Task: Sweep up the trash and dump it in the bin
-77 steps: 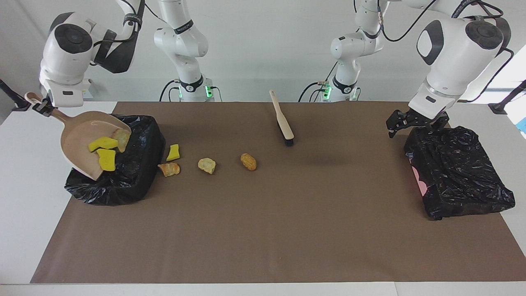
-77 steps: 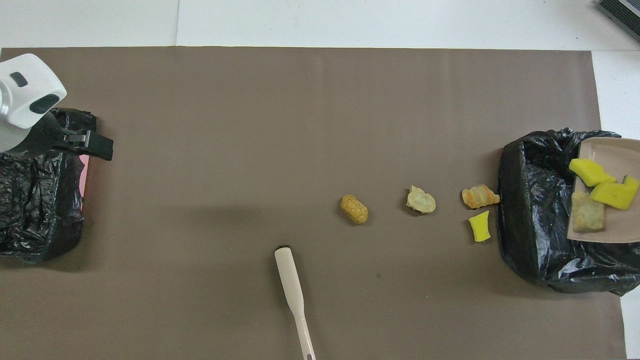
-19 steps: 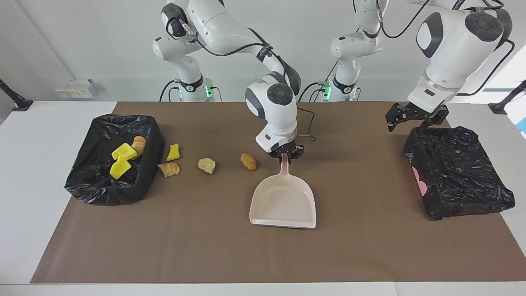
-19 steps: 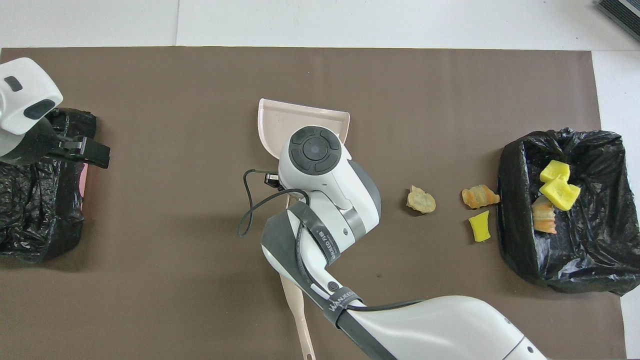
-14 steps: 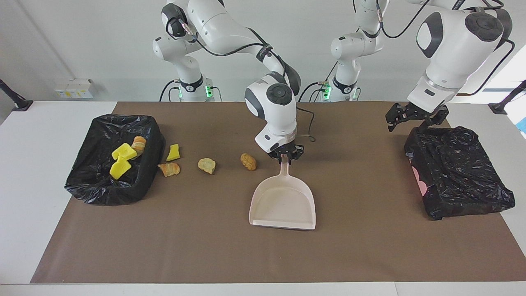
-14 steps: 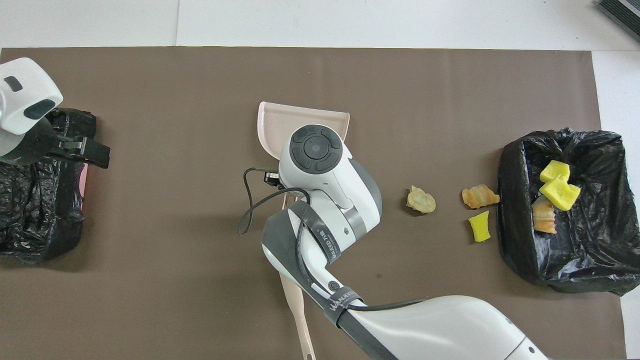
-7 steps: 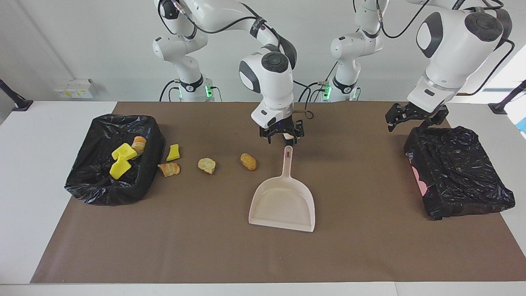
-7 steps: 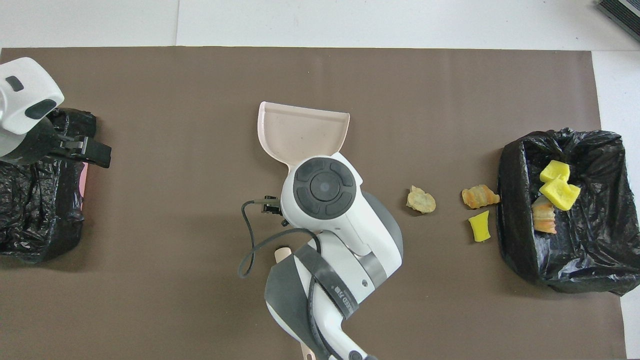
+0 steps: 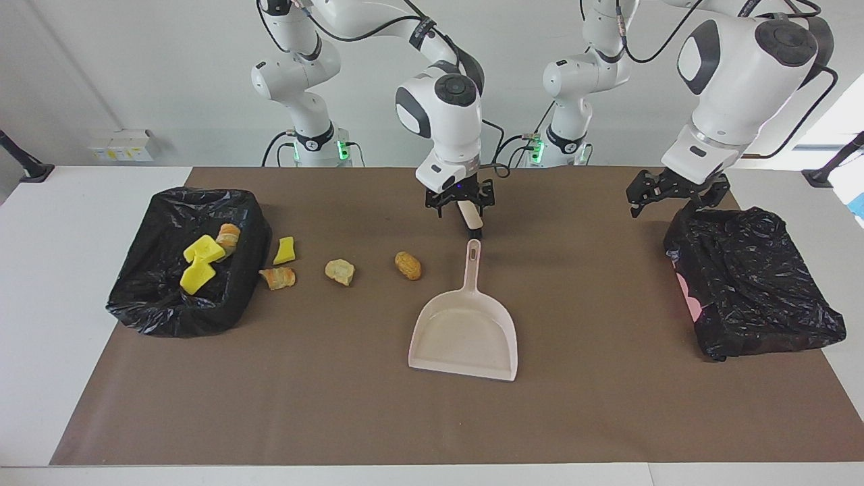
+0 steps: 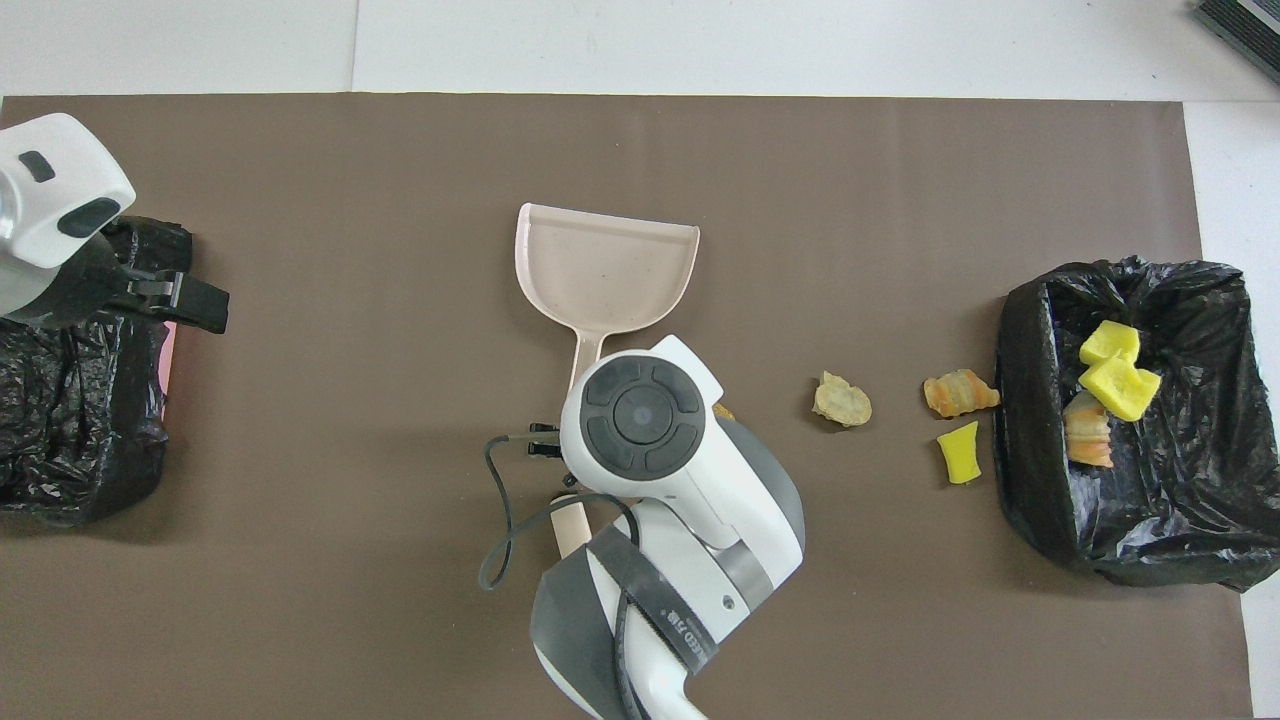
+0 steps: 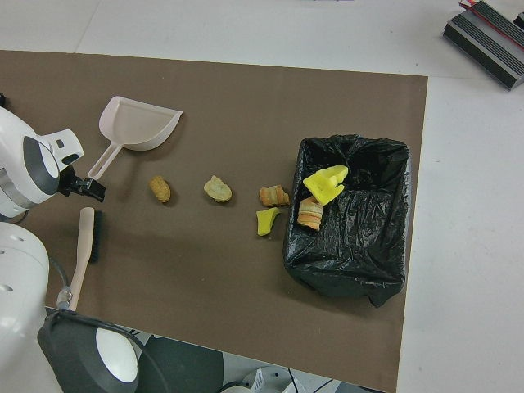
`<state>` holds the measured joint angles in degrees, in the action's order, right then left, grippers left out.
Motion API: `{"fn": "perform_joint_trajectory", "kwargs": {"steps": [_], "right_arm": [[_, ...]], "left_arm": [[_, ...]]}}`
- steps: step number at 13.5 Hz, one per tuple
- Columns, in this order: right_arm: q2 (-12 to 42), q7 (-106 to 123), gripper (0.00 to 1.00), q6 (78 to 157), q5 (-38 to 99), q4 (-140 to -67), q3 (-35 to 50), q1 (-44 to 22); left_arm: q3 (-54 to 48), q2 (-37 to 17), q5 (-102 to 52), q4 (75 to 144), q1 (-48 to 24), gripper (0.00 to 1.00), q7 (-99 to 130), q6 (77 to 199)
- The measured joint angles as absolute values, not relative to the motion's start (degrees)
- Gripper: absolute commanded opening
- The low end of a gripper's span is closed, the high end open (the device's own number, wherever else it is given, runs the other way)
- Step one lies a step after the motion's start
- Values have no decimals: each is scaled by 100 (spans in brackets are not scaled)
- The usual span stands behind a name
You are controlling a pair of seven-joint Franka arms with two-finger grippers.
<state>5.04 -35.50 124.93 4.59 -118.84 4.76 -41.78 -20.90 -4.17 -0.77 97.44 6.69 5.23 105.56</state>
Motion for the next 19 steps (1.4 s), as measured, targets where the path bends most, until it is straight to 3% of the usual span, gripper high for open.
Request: {"fn": "perform_joint_trajectory", "kwargs": {"steps": [7,10,11,13,17,19], "right_arm": [[386,-3532,98,12501,482,-12436,500,-4912],[384,-3389,81,12500,482,-12651,501,-4940],[384,-3382,69,12500,482,-12707,501,-4961],[384,-3380,34,12482,484,-12815,505,-4999],[376,-3349,3,12296,509,-12866,511,-5002],[358,-3230,0,12225,744,-12869,517,-5003]], "left_arm": [[-2088,-1083,-79,9861,-142,100,1610,11626],[-2086,-1481,-77,9859,-490,100,2062,12083],[-2082,-1577,-77,9859,-565,100,2156,12188],[-2081,-1699,-28,9857,-654,100,2239,12289],[-2081,-1856,177,9857,-814,100,2399,12498],[-2080,-1874,184,9857,-833,100,2404,12508]]}}
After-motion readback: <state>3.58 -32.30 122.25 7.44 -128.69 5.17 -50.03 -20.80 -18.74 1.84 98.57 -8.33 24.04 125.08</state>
